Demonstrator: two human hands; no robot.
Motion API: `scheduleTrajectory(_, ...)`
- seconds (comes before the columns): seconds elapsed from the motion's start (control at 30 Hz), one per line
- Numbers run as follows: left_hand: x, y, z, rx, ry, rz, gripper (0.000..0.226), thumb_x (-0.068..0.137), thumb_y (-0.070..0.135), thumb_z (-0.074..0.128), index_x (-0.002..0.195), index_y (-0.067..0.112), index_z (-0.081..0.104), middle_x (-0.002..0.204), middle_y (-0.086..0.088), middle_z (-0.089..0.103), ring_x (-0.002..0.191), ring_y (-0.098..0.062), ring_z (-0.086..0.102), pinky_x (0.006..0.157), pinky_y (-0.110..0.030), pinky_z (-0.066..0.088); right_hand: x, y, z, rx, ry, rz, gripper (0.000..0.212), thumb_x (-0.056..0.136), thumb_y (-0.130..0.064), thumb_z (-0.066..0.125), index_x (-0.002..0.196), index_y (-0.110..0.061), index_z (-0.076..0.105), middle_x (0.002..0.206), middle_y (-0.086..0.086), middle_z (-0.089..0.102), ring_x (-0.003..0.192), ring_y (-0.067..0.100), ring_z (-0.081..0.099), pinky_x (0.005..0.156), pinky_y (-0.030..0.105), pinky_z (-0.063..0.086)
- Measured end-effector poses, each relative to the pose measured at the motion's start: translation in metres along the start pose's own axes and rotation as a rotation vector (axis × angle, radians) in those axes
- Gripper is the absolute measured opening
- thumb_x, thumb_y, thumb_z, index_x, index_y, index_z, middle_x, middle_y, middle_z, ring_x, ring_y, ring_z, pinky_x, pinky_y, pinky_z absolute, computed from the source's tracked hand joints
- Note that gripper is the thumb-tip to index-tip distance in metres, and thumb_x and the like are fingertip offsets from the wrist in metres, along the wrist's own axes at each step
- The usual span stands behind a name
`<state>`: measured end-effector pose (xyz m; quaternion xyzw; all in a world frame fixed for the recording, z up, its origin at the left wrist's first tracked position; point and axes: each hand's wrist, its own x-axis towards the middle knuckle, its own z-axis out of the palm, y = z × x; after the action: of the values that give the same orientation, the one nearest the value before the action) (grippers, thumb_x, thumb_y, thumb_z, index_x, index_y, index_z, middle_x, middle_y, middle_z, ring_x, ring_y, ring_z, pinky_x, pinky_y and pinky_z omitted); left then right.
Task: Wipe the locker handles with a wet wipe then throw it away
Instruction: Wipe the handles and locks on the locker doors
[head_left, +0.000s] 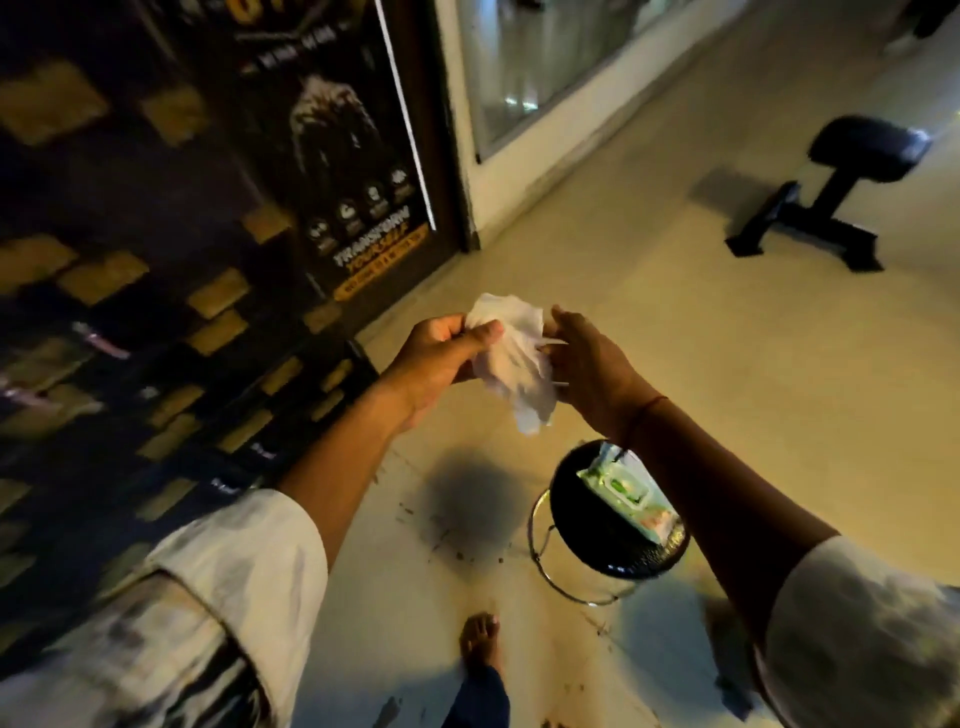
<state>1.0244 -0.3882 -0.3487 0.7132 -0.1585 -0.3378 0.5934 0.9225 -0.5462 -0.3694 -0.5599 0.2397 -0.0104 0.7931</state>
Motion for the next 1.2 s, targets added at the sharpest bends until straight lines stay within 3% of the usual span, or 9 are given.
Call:
scheduleTrajectory(0.1, -0.063, 0.03, -0.045, -0.017, 0.204, 0.09, 0.016, 0.1, 0.022, 0.064, 0.11, 0.011, 0.071, 0.109, -0.017, 0.074, 0.096, -0.024, 0.072, 0.081, -0.039, 0.062, -0.019, -0.021, 0.054, -0.228, -0.277, -0.02, 0.05, 0.084, -0.056, 0.061, 0.111, -0.014, 0.068, 0.101, 0.009, 0.071, 0.092, 0.022, 0.067, 0.081, 0.032, 0.053)
scheduleTrajectory(0.23, -0.16, 0.058, -0.115, -0.078, 0.462, 0.175, 0.016, 0.101, 0.026, 0.063, 0.107, 0.015, 0.072, 0.113, -0.01, 0.075, 0.107, -0.021, 0.071, 0.094, -0.039, 0.057, -0.048, -0.039, 0.155, -0.448, -0.501, -0.047, 0.03, 0.083, -0.037, 0.074, 0.103, -0.014, 0.07, 0.107, 0.004, 0.073, 0.1, 0.02, 0.067, 0.087, 0.033, 0.052)
scheduleTrajectory(0.47, -0.384, 0.059, -0.242, -0.198, 0.805, 0.308, 0.026, 0.105, 0.019, 0.058, 0.131, 0.017, 0.062, 0.125, -0.008, 0.071, 0.117, -0.025, 0.068, 0.091, -0.041, 0.06, -0.129, -0.027, 0.386, -0.262, -0.718, -0.034, 0.031, 0.097, -0.038, 0.059, 0.123, -0.022, 0.065, 0.121, 0.0, 0.07, 0.113, 0.02, 0.064, 0.091, 0.039, 0.05)
scheduleTrajectory(0.6, -0.549, 0.03, -0.301, -0.132, 0.956, 0.333, 0.078, 0.088, -0.001, 0.076, 0.152, 0.024, 0.037, 0.132, -0.009, 0.067, 0.118, -0.025, 0.069, 0.089, -0.048, 0.061, -0.226, 0.018, 0.529, -0.241, -0.973, -0.036, 0.034, 0.101, -0.042, 0.05, 0.126, -0.023, 0.065, 0.122, 0.003, 0.07, 0.115, 0.023, 0.064, 0.096, 0.046, 0.052)
scheduleTrajectory(0.7, -0.662, 0.007, -0.33, -0.087, 1.237, 0.304, 0.097, 0.085, -0.002, 0.079, 0.159, 0.032, 0.026, 0.119, -0.007, 0.073, 0.105, -0.02, 0.074, 0.086, -0.051, 0.062, -0.303, 0.059, 0.623, -0.241, -0.985, -0.022, 0.032, 0.1, -0.042, 0.053, 0.121, -0.021, 0.064, 0.115, 0.002, 0.073, 0.107, 0.021, 0.068, 0.087, 0.042, 0.055)
scheduleTrajectory(0.87, -0.836, -0.032, -0.375, 0.086, 1.54, 0.235, 0.046, 0.096, 0.009, 0.069, 0.137, 0.028, 0.059, 0.111, -0.001, 0.068, 0.107, -0.02, 0.069, 0.089, -0.038, 0.062, -0.431, 0.138, 0.762, -0.145, -1.051, 0.024, 0.022, 0.096, -0.031, 0.064, 0.112, -0.017, 0.062, 0.106, 0.006, 0.072, 0.104, 0.027, 0.068, 0.092, 0.051, 0.055)
scheduleTrajectory(0.93, -0.901, -0.049, -0.392, 0.206, 1.626, 0.154, 0.028, 0.1, 0.013, 0.064, 0.125, 0.025, 0.068, 0.114, -0.002, 0.066, 0.107, -0.021, 0.066, 0.084, -0.028, 0.061, -0.478, 0.17, 0.809, -0.095, -1.174, 0.022, 0.037, 0.091, -0.013, 0.07, 0.123, -0.021, 0.053, 0.11, 0.007, 0.067, 0.109, 0.028, 0.065, 0.094, 0.051, 0.053)
scheduleTrajectory(1.03, -0.982, -0.069, -0.412, 0.312, 1.667, 0.011, 0.034, 0.098, 0.015, 0.067, 0.132, 0.017, 0.065, 0.121, -0.003, 0.064, 0.108, -0.02, 0.064, 0.09, -0.028, 0.058, -0.533, 0.21, 0.867, -0.198, -1.422, -0.168, 0.077, 0.08, -0.002, 0.078, 0.14, -0.034, 0.043, 0.115, 0.008, 0.067, 0.113, 0.026, 0.064, 0.097, 0.045, 0.052)
scheduleTrajectory(1.2, -1.095, -0.107, -0.454, 0.506, 1.722, -0.239, 0.046, 0.091, 0.014, 0.075, 0.135, 0.012, 0.062, 0.118, 0.006, 0.055, 0.111, -0.011, 0.056, 0.085, -0.01, 0.044, -0.621, 0.263, 0.967, -0.606, -1.566, -0.699, 0.043, 0.081, -0.015, 0.08, 0.122, -0.021, 0.066, 0.107, -0.008, 0.063, 0.105, 0.017, 0.062, 0.081, 0.022, 0.051)
